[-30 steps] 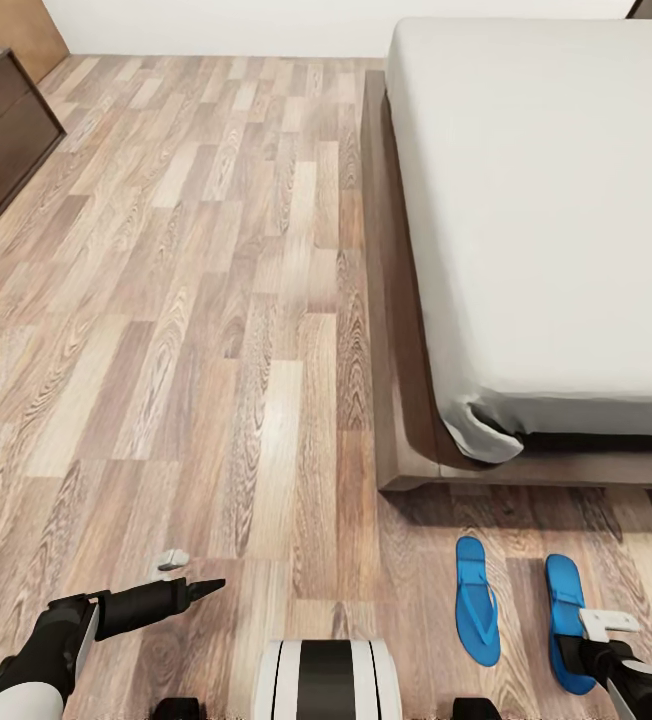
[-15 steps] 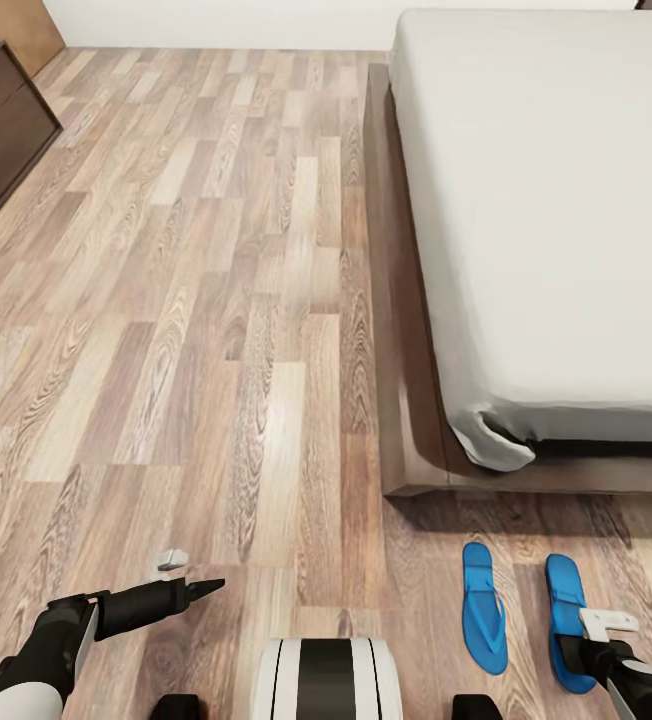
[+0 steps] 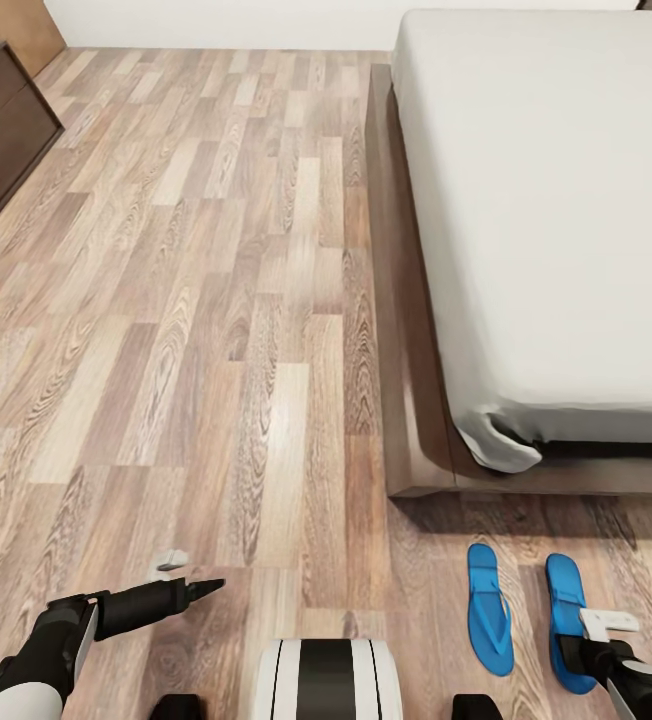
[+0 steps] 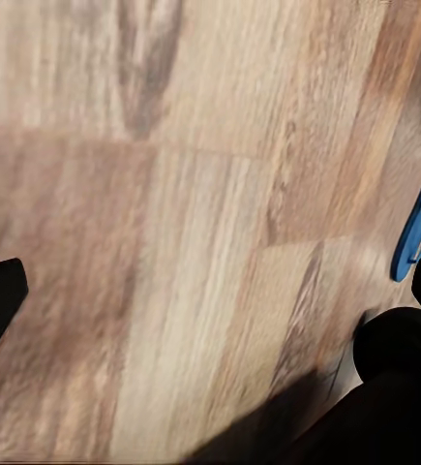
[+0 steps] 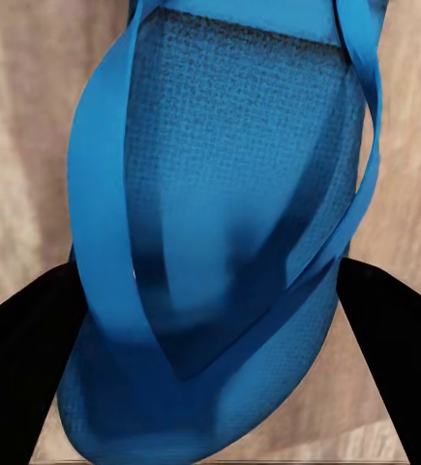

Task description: In the bedroom, move the book from the bed onto either nightstand, and place the two sandals side by side next to the bed.

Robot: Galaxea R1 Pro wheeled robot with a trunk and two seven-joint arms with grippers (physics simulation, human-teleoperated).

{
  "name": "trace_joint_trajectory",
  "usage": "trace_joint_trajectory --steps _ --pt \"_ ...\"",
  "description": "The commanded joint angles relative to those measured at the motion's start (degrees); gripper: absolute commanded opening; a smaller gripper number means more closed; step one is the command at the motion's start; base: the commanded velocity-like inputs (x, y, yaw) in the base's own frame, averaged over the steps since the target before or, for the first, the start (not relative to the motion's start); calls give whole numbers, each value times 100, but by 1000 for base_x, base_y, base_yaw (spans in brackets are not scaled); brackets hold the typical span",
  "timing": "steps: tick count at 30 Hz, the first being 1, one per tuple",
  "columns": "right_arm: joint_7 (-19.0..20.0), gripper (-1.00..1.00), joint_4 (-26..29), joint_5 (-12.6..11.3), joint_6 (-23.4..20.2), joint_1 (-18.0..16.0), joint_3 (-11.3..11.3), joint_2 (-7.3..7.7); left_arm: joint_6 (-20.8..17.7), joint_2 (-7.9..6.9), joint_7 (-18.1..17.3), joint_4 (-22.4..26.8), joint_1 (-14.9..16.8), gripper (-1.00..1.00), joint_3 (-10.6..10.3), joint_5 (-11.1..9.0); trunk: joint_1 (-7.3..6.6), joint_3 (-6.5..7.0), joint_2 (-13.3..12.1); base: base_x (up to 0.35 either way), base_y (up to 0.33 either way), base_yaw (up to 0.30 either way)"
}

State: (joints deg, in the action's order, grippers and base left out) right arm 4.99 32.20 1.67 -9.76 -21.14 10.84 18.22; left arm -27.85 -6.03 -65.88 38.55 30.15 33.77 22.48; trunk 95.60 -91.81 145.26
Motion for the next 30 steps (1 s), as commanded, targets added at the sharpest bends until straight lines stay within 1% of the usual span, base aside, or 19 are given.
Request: trace_joint_trajectory --steps 1,9,15,30 --pt "40 -100 14 19 -35 2 32 -3 -54 6 -42 4 5 100 32 46 -1 -3 1 0 132 0" --pt "37 -100 14 27 -35 0 33 -3 -54 6 -45 4 2 100 33 42 -1 -3 1 8 33 0" --pt "37 -100 14 27 -35 -2 35 -3 -54 6 -39 4 1 100 33 40 -1 -3 1 138 84 0" --pt "37 -100 14 27 -35 0 37 -3 -54 6 -47 4 0 100 33 29 -1 -3 1 13 2 0"
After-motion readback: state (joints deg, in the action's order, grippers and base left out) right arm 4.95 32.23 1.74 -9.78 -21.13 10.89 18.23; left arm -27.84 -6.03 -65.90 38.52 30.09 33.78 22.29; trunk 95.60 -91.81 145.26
